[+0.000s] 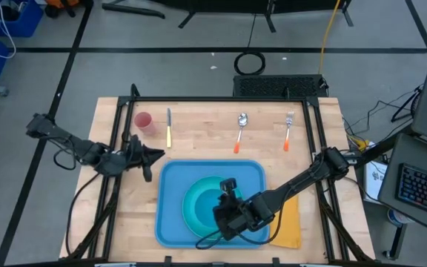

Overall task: Set up tray
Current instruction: Put the pink cup on the blue tray at the top right of the light blue plate

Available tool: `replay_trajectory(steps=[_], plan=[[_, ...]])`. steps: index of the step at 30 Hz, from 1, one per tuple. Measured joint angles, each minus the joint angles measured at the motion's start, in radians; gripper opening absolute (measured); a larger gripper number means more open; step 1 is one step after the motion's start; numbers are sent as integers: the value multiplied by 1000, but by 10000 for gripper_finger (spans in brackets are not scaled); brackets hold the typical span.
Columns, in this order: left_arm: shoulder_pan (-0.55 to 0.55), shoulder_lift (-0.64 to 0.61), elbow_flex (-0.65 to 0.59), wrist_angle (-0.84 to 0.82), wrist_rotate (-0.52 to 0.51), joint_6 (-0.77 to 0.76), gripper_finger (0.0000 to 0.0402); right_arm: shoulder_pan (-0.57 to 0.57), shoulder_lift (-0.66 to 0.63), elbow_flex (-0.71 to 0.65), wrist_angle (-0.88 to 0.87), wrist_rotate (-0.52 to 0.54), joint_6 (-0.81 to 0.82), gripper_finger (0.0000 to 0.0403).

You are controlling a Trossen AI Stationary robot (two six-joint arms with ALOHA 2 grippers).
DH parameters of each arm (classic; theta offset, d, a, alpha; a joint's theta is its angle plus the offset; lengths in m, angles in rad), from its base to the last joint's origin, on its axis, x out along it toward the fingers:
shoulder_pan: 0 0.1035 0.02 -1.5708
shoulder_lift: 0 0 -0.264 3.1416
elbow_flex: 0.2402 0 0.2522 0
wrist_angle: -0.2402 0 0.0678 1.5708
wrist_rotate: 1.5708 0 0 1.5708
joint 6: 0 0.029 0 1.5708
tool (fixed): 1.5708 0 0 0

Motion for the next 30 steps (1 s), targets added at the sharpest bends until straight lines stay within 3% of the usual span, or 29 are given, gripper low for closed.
replay_trajectory(steps=[7, 20, 30], plan=[[165, 0, 0, -14, 139, -38, 47, 4, -136, -212, 182, 68, 38, 70], [496, 0, 10, -210, 463, -128, 46, 15, -514, -732, 850, 61, -122, 70], [643, 65, 187, -435, 515, -80, 46, 15, -613, -929, 1167, 9, -211, 70]])
